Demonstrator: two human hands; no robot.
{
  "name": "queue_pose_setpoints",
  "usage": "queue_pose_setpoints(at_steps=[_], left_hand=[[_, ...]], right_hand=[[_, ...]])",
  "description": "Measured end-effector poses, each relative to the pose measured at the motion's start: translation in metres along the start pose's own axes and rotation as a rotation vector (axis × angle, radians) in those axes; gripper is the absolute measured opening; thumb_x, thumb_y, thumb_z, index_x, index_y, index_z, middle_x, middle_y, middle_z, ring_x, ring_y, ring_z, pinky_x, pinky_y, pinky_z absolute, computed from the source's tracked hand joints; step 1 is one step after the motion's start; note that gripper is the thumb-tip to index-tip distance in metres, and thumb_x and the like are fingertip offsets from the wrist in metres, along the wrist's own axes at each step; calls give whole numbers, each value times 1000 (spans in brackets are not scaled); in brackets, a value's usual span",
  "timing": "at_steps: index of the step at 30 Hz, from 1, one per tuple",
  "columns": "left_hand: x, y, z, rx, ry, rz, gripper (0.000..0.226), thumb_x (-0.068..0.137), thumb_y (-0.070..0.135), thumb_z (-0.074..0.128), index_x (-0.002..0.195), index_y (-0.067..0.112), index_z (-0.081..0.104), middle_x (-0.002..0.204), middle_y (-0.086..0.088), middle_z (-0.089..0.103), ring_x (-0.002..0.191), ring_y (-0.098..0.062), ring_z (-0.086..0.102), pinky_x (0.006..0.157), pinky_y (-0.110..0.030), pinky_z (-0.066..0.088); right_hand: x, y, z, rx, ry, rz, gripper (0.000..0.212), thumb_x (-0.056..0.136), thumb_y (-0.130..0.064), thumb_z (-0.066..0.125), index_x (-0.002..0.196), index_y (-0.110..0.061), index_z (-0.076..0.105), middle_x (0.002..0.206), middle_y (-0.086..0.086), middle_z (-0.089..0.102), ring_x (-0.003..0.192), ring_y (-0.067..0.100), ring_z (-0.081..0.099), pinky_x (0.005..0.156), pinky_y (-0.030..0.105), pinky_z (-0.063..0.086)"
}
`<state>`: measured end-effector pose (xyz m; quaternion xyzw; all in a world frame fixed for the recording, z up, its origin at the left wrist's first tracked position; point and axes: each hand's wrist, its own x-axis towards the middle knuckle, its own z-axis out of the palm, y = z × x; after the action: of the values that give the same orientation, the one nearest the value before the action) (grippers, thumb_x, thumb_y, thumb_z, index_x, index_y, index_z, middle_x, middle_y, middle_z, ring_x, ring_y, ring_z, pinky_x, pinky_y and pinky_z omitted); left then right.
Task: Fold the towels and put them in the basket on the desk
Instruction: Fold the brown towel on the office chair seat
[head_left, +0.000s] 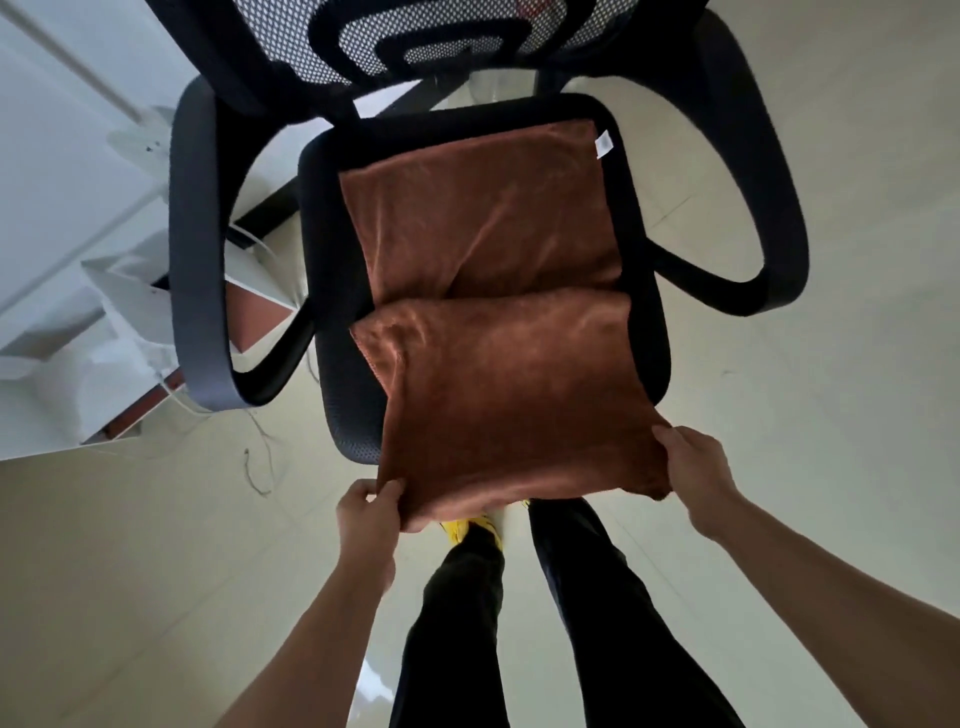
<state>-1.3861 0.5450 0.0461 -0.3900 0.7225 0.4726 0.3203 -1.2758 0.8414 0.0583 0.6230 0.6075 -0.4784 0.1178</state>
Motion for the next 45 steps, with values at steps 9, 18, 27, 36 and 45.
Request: queue_pose_setpoints(at_steps=[9, 18, 27, 36, 45], left_hand=[[-53, -23, -52, 197, -505, -142, 51, 58, 19, 89, 101, 2, 69, 93, -17, 75, 85, -34, 72, 76, -40, 58], [-78, -133, -74, -6, -429, -205, 37, 81, 16, 69, 114, -1, 63, 108, -17, 71, 103, -35, 66, 85, -40, 45], [-134, -230, -77, -126, -141, -193, 19, 89, 12, 65, 84, 3, 48, 62, -6, 38, 30, -12, 28, 37, -17, 29], [-153, -252, -90, -37, -90, -259, 34, 84, 7, 71, 69, 8, 40, 56, -2, 29, 32, -12, 23, 40, -16, 27], [-142, -166, -75, -211, -22, 10, 13, 90, 0, 60, 90, 9, 49, 62, -12, 48, 31, -14, 39, 48, -26, 49]], right_hand=[[-63, 45, -27, 9, -540, 117, 49, 64, -24, 87, 106, -7, 71, 97, 11, 75, 91, 28, 72, 86, 38, 55], [-97, 131, -66, -94, -476, 132, 29, 80, -27, 76, 99, -5, 73, 76, 7, 73, 67, 22, 69, 56, 25, 49], [-138, 201, -90, -58, -334, 106, 29, 75, -36, 80, 88, -12, 72, 57, -4, 54, 55, 13, 45, 41, 20, 33], [-148, 244, -108, -110, -353, 187, 29, 73, -30, 83, 81, -6, 69, 61, 4, 49, 45, 15, 40, 40, 20, 29], [-129, 168, -97, 260, -197, 90, 23, 84, -16, 74, 103, -16, 61, 73, 5, 53, 38, 9, 37, 36, 18, 31]])
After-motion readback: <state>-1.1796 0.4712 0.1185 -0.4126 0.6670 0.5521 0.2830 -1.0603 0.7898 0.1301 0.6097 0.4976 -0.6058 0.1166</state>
